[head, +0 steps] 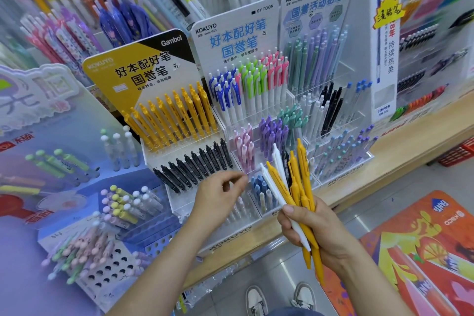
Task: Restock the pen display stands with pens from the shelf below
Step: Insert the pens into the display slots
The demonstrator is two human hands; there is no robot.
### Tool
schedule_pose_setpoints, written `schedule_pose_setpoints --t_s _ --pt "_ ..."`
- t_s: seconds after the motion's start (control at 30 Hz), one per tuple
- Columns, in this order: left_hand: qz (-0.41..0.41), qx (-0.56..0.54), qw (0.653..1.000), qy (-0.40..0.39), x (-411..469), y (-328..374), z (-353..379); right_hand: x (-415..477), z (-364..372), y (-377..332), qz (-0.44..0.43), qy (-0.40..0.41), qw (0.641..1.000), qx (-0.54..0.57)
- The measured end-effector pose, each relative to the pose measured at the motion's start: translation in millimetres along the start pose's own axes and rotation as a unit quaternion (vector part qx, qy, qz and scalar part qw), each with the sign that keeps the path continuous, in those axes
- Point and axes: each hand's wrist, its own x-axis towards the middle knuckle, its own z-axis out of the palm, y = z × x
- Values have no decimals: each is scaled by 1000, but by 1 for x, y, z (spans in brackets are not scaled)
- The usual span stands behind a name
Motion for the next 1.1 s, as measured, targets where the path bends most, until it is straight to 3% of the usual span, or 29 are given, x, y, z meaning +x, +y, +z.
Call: schedule_pose_setpoints --t_s 0.07,0.13,0.27,0.4,0.5,0.6,0.7,0.87,0.97,1.1 --pt "-61 -229 971 -21 -5 21 -10 1 1 0 1 -3 1000 0" --pt "-66 -336 937 -66 -10 34 -17 2 3 0 3 -7 1000 0" --pt "-53 -357 925 -115 -15 44 -17 4 8 -2 12 -21 1000 -5" --pt "-71 -389 915 -81 -17 46 -17 5 7 -1 22 -24 999 -14" --pt "-65 -391 918 -7 -16 47 -27 3 2 -1 18 9 999 -47" --pt "-51 -352 931 80 -12 43 -44 1 -11 -1 0 79 994 -74" --pt "-20 -235 966 107 -10 34 -50 -2 -19 -7 -20 116 990 -77" --pt "46 -80 994 54 -11 22 -36 -4 -25 -10 -36 133 989 -56" --pt "103 12 995 16 -7 16 -22 -5 -22 -7 -29 127 990 -59" --pt "113 67 991 -14 1 6 -5 -7 -19 -2 -21 127 990 -54"
